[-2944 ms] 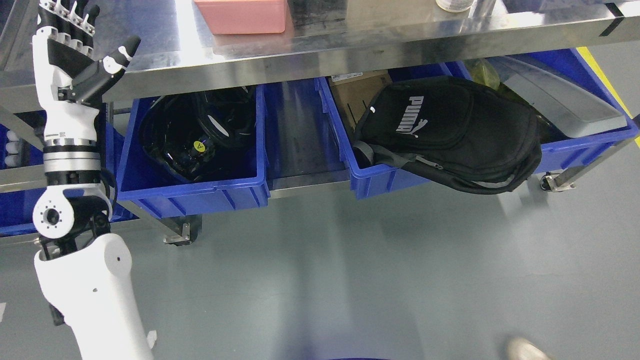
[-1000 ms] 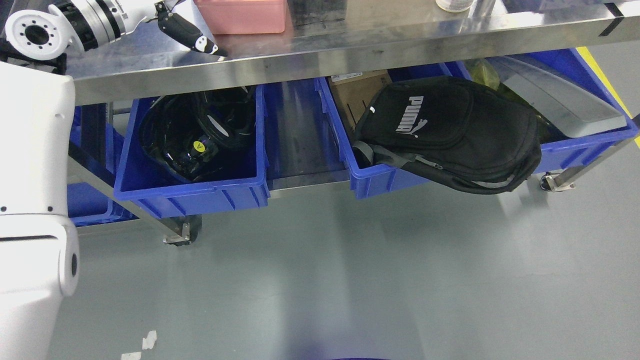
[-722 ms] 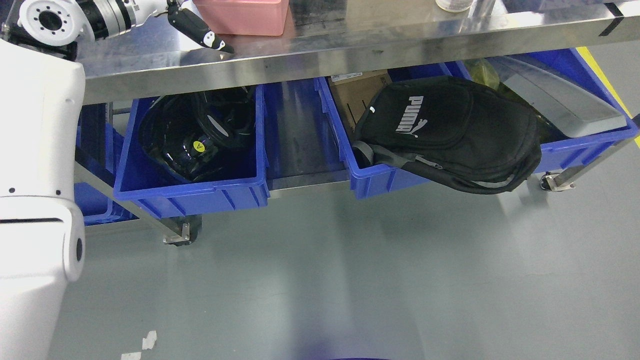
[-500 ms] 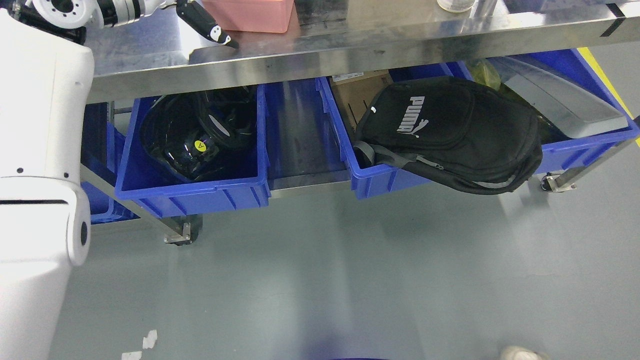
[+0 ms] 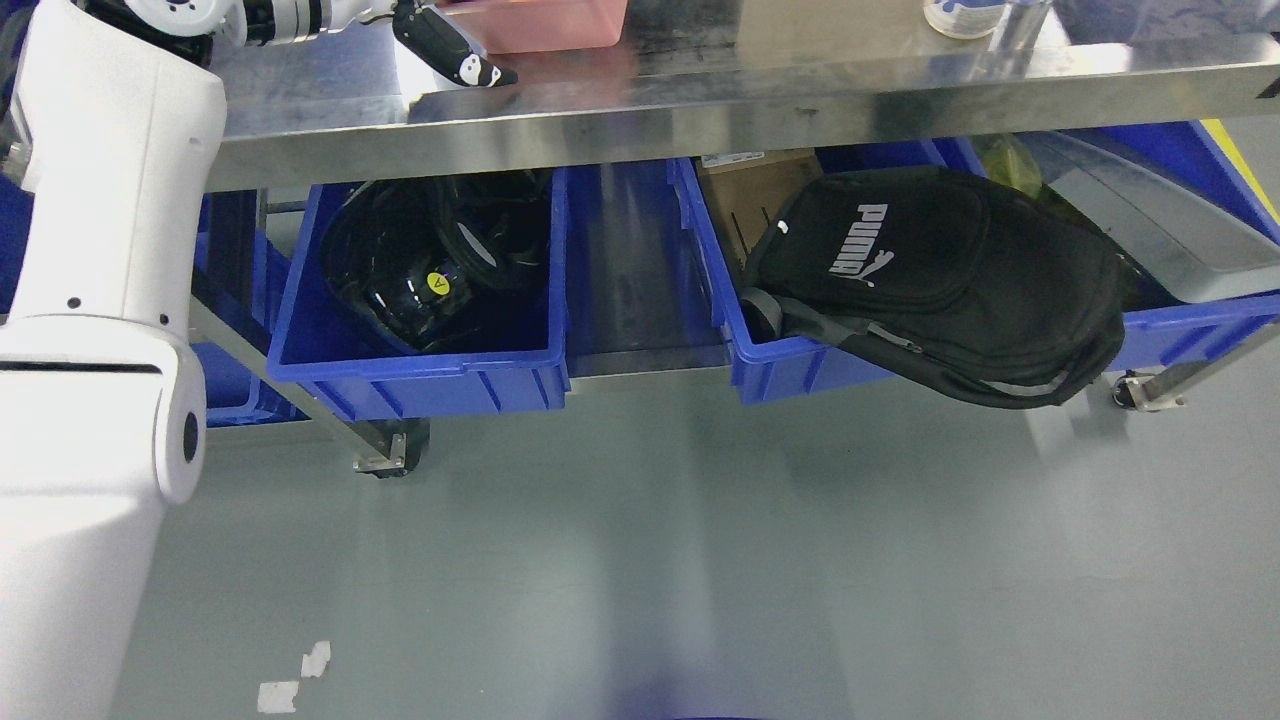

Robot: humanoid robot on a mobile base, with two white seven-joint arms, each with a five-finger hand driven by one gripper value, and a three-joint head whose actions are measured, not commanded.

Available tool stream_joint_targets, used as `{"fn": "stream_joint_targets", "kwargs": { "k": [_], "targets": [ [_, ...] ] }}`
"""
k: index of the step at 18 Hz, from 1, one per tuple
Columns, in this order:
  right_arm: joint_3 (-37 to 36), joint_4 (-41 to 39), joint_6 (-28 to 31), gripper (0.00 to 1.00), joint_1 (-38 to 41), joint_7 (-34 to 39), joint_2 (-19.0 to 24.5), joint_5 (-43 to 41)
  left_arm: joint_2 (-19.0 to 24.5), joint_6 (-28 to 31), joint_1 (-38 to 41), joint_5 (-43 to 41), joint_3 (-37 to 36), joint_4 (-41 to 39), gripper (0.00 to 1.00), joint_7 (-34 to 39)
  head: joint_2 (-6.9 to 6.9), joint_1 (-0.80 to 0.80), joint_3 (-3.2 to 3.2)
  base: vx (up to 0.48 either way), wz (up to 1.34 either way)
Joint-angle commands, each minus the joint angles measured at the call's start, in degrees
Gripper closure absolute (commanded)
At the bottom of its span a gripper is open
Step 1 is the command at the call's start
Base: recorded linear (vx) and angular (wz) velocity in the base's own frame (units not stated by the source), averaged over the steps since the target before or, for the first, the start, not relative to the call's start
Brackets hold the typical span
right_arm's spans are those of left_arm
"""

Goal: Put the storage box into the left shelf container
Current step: 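Close the left hand fingers around the pink box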

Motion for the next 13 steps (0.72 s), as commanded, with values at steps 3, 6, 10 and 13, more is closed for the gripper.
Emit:
{"fn": "stream_joint_targets", "kwargs": {
  "k": [3, 6, 10, 13],
  "targets": [
    [0.0, -1.0, 0.0, 0.00, -0.3, 0.0, -1.0, -1.2, -1.8, -6.9, -0.1, 0.0, 6.9, 4.7, 0.94, -2.1, 0.00, 0.00, 0.00, 0.019, 0.19],
    [0.0, -1.0, -0.1, 0.00, -0.2, 0.0, -1.0, -1.2, -2.1, -7.8, 0.1, 2.2, 15.1, 4.7, 1.00, -2.0, 0.00, 0.00, 0.00, 0.025, 0.04],
    [0.0, -1.0, 0.0, 0.00, -0.3, 0.0, -1.0, -1.2, -4.2, -7.8, 1.6, 16.0, 22.5, 4.6, 1.00, -2.0, 0.00, 0.00, 0.00, 0.001, 0.02],
    [0.0, -1.0, 0.0, 0.00, -0.2, 0.0, -1.0, -1.2, -5.6, -7.8, 3.6, 27.7, 22.6, 4.2, 1.00, -2.1, 0.00, 0.00, 0.00, 0.000, -0.01]
  ]
}}
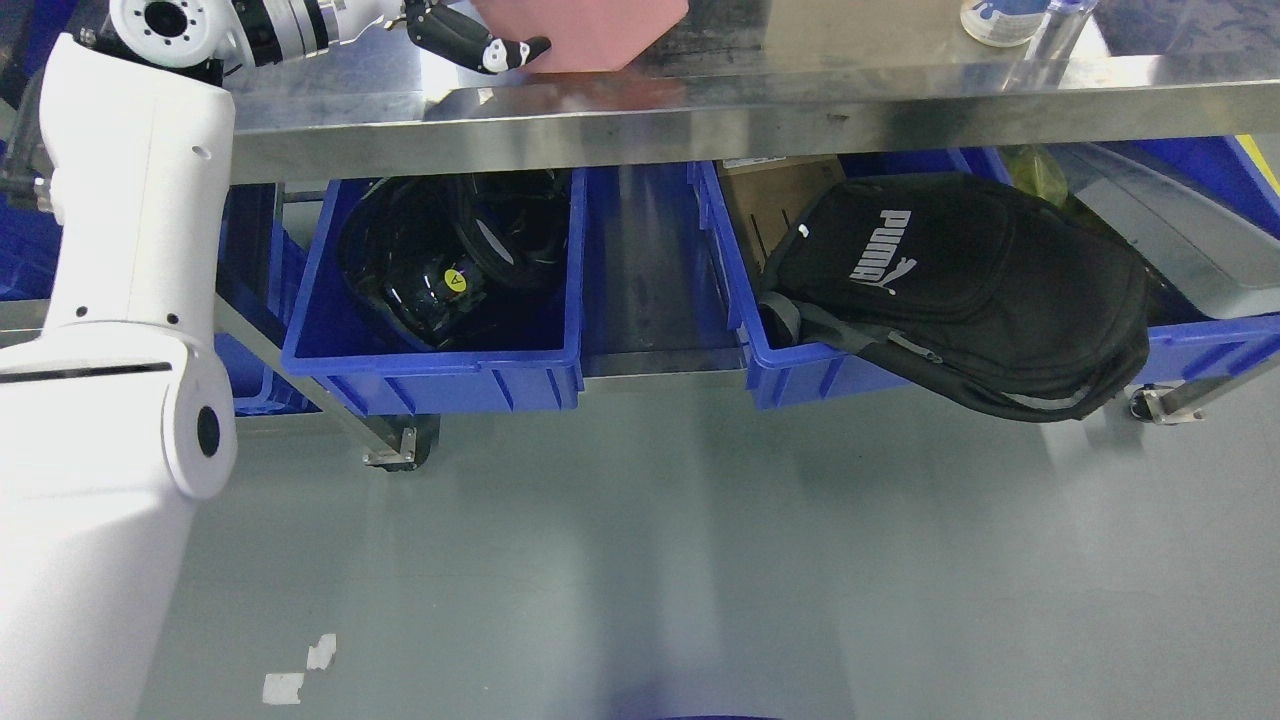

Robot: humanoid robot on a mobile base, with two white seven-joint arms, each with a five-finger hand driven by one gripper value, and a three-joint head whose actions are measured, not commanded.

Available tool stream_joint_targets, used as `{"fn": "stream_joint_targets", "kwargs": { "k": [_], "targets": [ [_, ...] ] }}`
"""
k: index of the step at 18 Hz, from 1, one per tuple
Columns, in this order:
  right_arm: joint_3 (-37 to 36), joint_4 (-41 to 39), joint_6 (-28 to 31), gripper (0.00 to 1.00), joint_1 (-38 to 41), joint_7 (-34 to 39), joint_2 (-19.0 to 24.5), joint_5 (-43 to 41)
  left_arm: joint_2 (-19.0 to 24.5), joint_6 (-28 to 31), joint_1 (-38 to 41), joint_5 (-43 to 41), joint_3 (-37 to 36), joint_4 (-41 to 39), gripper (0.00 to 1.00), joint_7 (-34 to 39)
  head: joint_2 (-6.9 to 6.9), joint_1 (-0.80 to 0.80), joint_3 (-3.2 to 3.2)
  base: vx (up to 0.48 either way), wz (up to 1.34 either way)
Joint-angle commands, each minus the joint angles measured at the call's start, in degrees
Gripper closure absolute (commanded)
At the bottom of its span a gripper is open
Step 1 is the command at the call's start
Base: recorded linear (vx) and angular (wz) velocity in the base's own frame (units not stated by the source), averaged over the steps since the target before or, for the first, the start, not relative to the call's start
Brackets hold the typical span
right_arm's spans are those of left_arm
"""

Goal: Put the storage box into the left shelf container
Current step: 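Close the left hand fingers around the pink box, then lift the pink box off the shelf with the left hand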

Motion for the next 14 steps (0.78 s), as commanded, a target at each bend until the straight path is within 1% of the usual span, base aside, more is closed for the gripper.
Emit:
{"fn": "stream_joint_targets", "kwargs": {
  "k": [1, 3, 5, 8, 9, 10, 12, 14],
  "targets": [
    [0.0, -1.0, 0.0, 0.00, -0.3, -0.4, -1.0, -1.2, -3.4, -0.3, 3.2, 17.8, 10.6, 0.5, 1.00, 0.3, 0.00, 0.00, 0.00, -0.001, -0.02],
    [0.0, -1.0, 0.0, 0.00, -0.3, -0.3, -1.0, -1.2, -4.5, -0.2, 5.1, 21.7, 11.5, -1.0, 1.00, 0.2, 0.00, 0.00, 0.00, 0.000, 0.00],
    [0.0, -1.0, 0.0, 0.00, -0.2, -0.4, -1.0, -1.2, -5.0, 0.2, 7.8, 28.1, 12.7, -4.0, 1.00, 0.2, 0.00, 0.00, 0.00, 0.000, 0.00],
    [0.0, -1.0, 0.0, 0.00, -0.2, -0.3, -1.0, -1.2, -5.0, 0.5, 13.1, 37.4, 12.8, -12.8, 1.00, 0.8, 0.00, 0.00, 0.00, 0.000, 0.00],
    [0.0, -1.0, 0.0, 0.00, -0.2, -0.3, -1.0, -1.2, -5.0, 0.5, 14.9, 38.9, 12.8, -16.2, 1.00, 1.3, 0.00, 0.00, 0.00, 0.000, 0.00],
    [0.0, -1.0, 0.0, 0.00, -0.2, -0.4, -1.0, -1.2, -5.0, 0.5, 17.3, 40.1, 12.7, -21.0, 1.00, 3.5, 0.00, 0.00, 0.00, 0.000, 0.00],
    [0.0, -1.0, 0.0, 0.00, -0.3, -0.4, -1.0, -1.2, -5.0, 0.5, 21.6, 43.6, 11.6, -29.2, 1.00, 10.9, 0.00, 0.00, 0.00, 0.000, 0.00],
    [0.0, -1.0, 0.0, 0.00, -0.3, -0.4, -1.0, -1.2, -5.0, 1.6, 26.8, 47.6, 6.6, -38.1, 1.00, 20.7, 0.00, 0.00, 0.00, 0.000, 0.00]
  ]
}}
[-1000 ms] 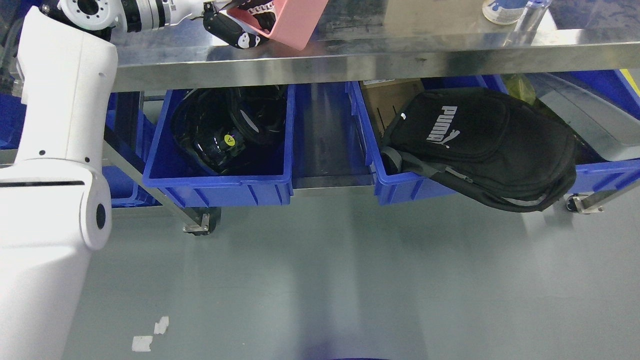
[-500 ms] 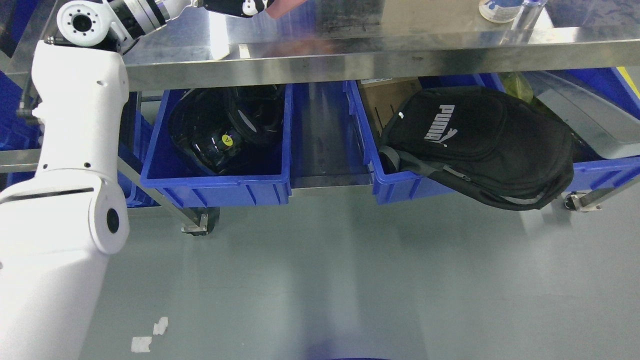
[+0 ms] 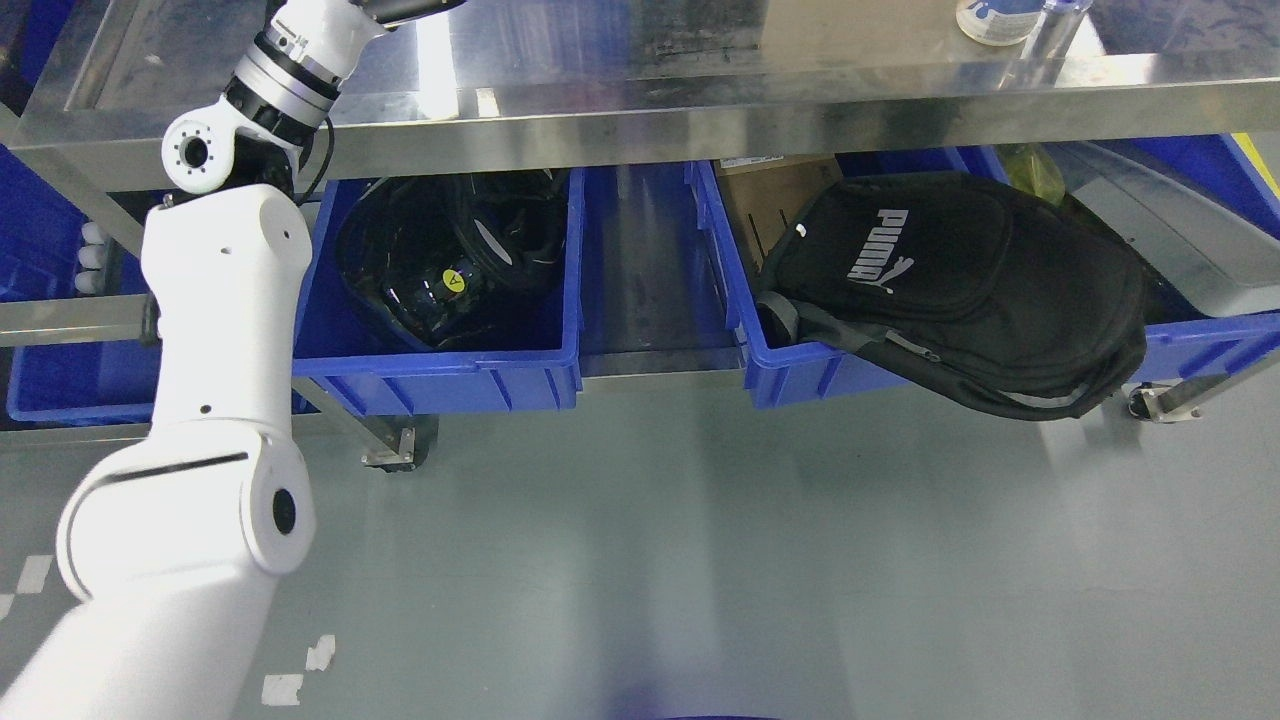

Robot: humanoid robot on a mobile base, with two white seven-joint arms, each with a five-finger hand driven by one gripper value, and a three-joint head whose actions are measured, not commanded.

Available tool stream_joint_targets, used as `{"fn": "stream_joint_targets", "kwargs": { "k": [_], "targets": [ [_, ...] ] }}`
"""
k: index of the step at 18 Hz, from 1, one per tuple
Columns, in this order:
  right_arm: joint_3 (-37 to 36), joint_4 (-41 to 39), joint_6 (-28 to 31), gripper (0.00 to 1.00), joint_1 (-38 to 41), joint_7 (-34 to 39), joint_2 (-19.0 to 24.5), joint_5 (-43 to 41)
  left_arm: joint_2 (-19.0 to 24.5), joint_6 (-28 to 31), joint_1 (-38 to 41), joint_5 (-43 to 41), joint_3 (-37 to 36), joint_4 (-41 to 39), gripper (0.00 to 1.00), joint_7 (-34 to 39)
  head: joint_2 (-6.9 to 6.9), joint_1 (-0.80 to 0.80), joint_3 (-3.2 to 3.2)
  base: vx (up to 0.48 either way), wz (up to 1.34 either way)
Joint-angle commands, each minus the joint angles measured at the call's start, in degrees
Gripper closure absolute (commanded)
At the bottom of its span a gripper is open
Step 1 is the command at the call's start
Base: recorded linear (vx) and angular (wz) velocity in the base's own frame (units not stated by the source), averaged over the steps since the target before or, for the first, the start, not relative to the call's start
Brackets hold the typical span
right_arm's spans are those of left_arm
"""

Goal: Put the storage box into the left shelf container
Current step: 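Lift the pink box off the shelf with the left hand, then hold the pink box up in the left hand while turning toward the rack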

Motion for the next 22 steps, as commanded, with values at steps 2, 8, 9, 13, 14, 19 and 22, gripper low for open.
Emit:
{"fn": "stream_joint_targets", "kwargs": {
  "k": [2, 8, 9, 13, 14, 19, 22],
  "targets": [
    [0.0, -1.0, 0.1, 0.00, -0.3, 0.0, -1.0, -1.2, -0.8, 2.2, 17.5, 13.2, -6.7, -36.0, 0.99, 20.8, 0.00, 0.00, 0.00, 0.000, 0.00],
    [0.0, -1.0, 0.1, 0.00, -0.2, 0.1, -1.0, -1.2, -0.8, 6.6, 32.2, 13.2, -12.6, -57.0, 0.99, 35.1, 0.00, 0.00, 0.00, 0.016, 0.11],
    [0.0, -1.0, 0.1, 0.00, -0.3, 0.0, -1.0, -1.2, -0.8, 6.3, 33.8, 13.3, -12.6, -57.2, 0.99, 34.6, 0.00, 0.00, 0.00, 0.042, 0.31],
    [0.0, -1.0, 0.1, 0.00, -0.3, 0.0, -1.0, -1.2, -0.8, 3.5, 39.1, 13.3, -12.9, -57.2, 0.99, 31.4, 0.00, 0.00, 0.00, 0.070, 0.59],
    [0.0, -1.0, 0.1, 0.00, -0.3, 0.0, -1.0, -1.2, -0.8, 3.3, 40.0, 13.4, -13.5, -57.2, 0.99, 30.9, 0.00, 0.00, 0.00, 0.025, 0.64],
    [0.0, -1.0, 0.0, 0.00, -0.3, 0.0, -1.0, -1.2, -0.8, 1.0, 45.0, 13.2, -14.0, -57.2, 0.99, 30.8, 0.00, 0.00, 0.00, 0.049, 1.01],
    [0.0, -1.0, 0.1, 0.00, -0.2, 0.1, -1.0, -1.2, -0.8, -0.2, 50.3, 13.2, -14.0, -57.0, 0.99, 30.7, 0.03, 0.00, 0.00, 0.116, 1.57]
  ]
}}
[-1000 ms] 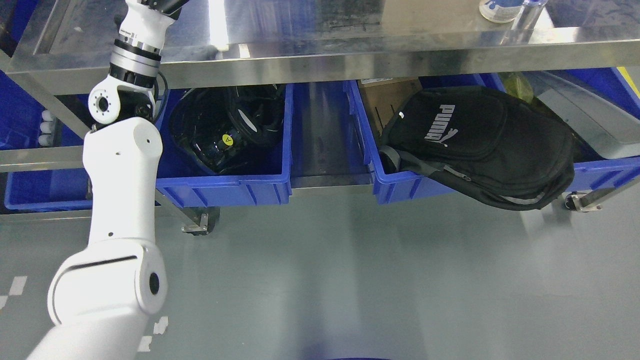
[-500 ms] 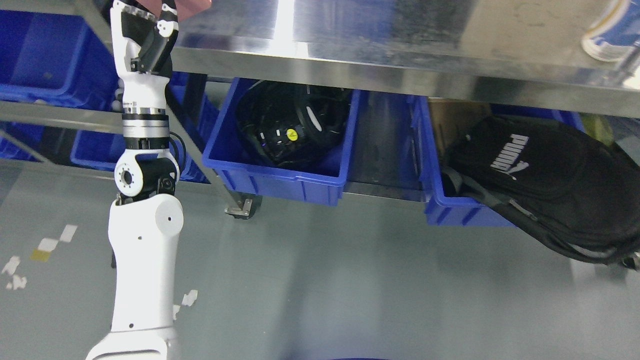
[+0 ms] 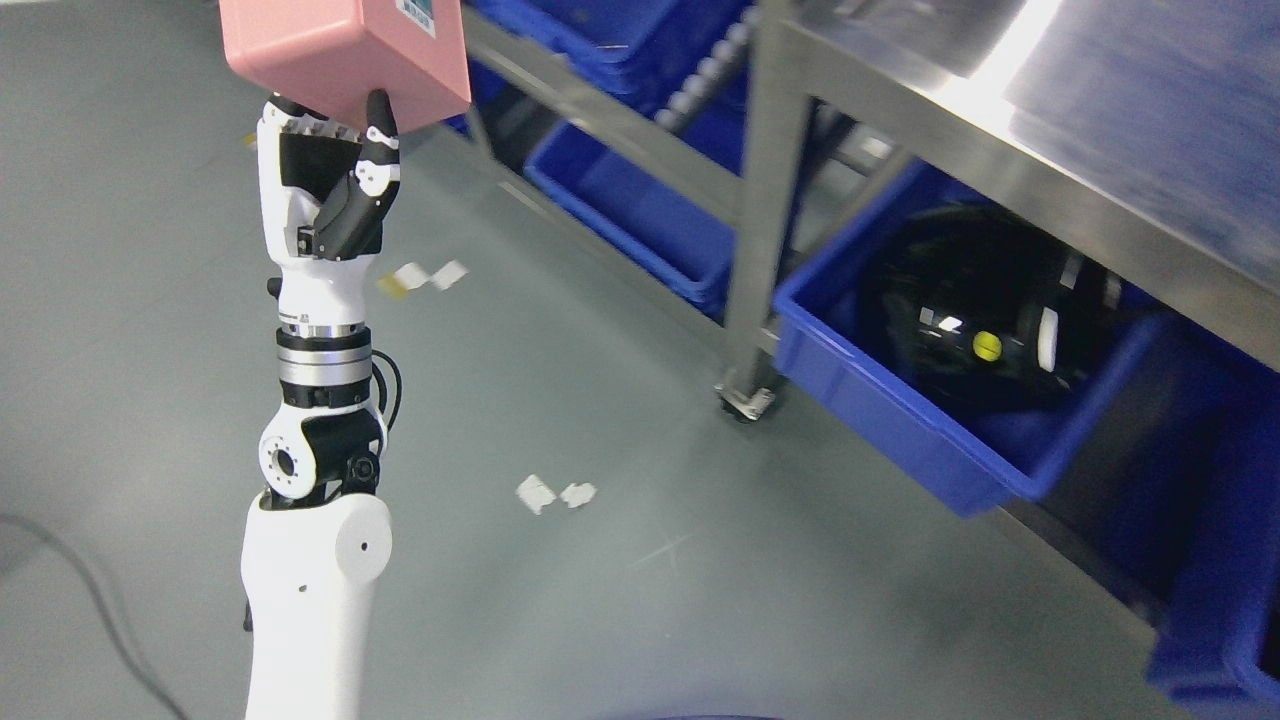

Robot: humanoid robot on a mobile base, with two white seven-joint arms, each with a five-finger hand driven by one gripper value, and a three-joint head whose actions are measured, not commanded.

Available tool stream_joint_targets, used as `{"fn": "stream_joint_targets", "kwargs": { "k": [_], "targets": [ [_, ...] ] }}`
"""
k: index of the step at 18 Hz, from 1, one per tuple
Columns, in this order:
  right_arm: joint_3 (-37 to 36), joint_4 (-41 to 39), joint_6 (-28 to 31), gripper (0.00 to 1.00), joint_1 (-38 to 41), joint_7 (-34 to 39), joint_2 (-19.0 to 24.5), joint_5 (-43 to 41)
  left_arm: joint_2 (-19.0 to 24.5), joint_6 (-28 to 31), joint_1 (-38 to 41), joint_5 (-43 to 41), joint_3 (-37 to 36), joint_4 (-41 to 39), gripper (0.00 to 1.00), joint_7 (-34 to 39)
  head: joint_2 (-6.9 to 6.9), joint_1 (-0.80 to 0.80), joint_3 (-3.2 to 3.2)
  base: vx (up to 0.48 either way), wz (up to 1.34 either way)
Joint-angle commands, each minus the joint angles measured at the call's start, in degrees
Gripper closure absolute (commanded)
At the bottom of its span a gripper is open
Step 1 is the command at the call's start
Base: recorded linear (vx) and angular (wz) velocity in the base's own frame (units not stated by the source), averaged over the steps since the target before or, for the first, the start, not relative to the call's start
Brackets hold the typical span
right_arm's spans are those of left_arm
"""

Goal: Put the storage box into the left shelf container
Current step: 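Hold the pink box up in the left hand while turning toward the rack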

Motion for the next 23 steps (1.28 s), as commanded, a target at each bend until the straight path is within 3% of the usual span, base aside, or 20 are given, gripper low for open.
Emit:
{"fn": "stream_joint_targets", "kwargs": {
  "k": [1, 12, 23],
  "targets": [
    [0.0, -1.0, 0.0, 0.00, -0.2, 0.1, -1.0, -1.2, 0.8, -1.2, 9.4, 0.1, -2.2, -7.9, 0.99, -0.2, 0.00, 0.00, 0.00, 0.158, 1.53],
    [0.0, -1.0, 0.0, 0.00, -0.3, 0.2, -1.0, -1.2, 0.8, -6.7, 23.6, 0.1, 1.3, -6.7, 0.98, -4.6, 0.03, 0.00, 0.00, 0.282, 1.24],
    [-0.1, -1.0, 0.0, 0.00, -0.3, 0.2, -1.0, -1.2, 0.8, -9.5, 25.5, 0.1, 0.6, -6.4, 0.97, -4.8, 0.03, 0.00, 0.00, 0.403, 0.09]
  ]
}}
